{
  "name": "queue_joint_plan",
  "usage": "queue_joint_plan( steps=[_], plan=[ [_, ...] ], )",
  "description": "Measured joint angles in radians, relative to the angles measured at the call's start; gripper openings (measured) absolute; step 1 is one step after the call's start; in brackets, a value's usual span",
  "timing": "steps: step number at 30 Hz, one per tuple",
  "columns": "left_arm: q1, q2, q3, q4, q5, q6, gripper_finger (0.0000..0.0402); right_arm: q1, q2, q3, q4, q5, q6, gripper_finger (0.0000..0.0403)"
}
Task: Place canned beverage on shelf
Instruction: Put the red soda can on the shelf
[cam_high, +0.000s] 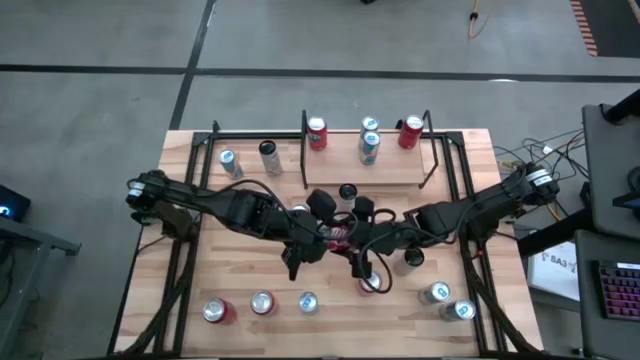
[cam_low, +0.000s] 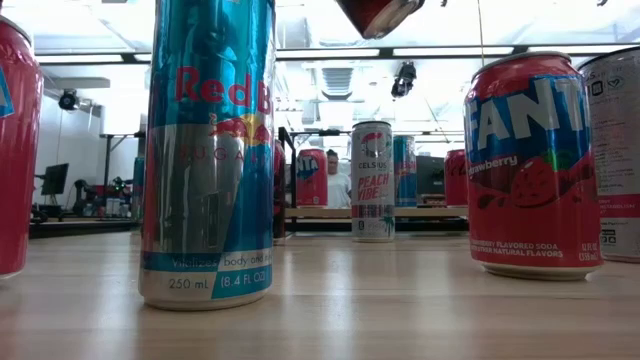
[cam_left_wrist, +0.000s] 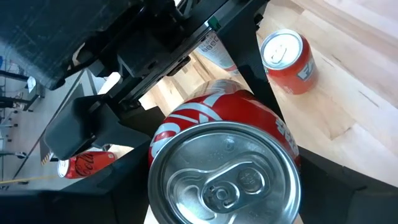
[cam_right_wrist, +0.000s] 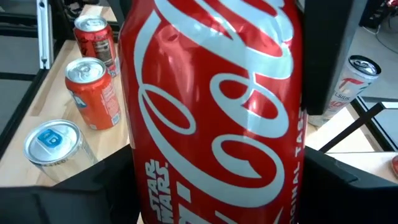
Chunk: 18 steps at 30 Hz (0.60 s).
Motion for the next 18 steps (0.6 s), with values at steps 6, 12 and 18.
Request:
queue_joint_plan(
  steps=[6, 12, 18],
  plan=[
    [0.0, 0.0, 0.016, -0.004, -0.012, -0.053, 0.0341, 0.0, -0.003, -0.001, -0.01, 0.013, 0.016, 0.0289],
    [0.0, -0.007, 0.027, -0.029, -0.013, -0.04, 0.0381, -0.001, -0.011, -0.005, -0.053, 0.048, 0.009, 0.0289],
    [0.018, -0.071, 0.033, -0.083, -0.013, -0.107, 0.0352, 0.001, -0.101, -0.064, -0.131, 0.271, 0.042, 0.0289]
  ],
)
